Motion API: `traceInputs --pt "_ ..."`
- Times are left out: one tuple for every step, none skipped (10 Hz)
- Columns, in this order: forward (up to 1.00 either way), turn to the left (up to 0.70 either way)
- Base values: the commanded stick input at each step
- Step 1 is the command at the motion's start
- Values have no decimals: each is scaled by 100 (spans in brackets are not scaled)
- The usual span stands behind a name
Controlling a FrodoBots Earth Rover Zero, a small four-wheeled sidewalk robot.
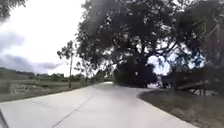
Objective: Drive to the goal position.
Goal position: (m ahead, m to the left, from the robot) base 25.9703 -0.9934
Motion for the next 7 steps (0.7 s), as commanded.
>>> traceInputs --pt "85 0" --pt "85 0" --pt "85 0" --pt "85 0" --pt "85 0" --pt "85 0" --pt "85 0"
